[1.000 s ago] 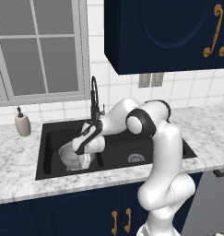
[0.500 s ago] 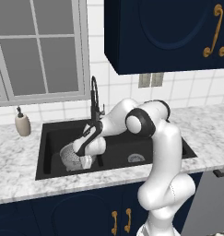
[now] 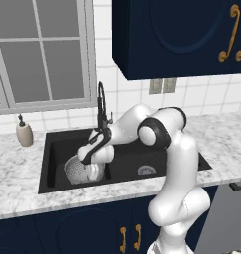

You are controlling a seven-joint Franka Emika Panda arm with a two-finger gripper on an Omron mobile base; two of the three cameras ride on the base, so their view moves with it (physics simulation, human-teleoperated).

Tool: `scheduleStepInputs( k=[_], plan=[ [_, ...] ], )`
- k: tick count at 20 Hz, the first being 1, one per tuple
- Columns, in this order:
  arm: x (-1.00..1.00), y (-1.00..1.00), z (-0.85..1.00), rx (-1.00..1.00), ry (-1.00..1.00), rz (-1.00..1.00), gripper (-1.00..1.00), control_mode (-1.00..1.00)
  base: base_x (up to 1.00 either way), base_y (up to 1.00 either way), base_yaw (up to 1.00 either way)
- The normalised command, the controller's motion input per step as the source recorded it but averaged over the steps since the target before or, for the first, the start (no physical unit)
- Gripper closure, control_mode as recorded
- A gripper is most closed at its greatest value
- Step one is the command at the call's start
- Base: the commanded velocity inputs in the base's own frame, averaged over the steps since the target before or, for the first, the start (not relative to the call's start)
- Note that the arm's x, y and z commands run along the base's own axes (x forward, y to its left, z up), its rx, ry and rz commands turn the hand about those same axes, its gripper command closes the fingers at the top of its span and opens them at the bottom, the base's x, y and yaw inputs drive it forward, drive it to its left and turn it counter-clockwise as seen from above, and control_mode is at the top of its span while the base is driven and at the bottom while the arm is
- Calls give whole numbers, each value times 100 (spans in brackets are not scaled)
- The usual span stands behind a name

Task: Put the colander in the sink, put the kiwi in the colander, and turn on the sink faucet and pour water over the colander.

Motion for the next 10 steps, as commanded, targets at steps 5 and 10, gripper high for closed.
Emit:
scheduleStepInputs(
  k=[5,10],
  plan=[
    [-19,0,68,0,0,-3,-100,-100,0,0,0],
    [-85,-7,49,0,0,-14,-100,-100,0,0,0]
  ],
)
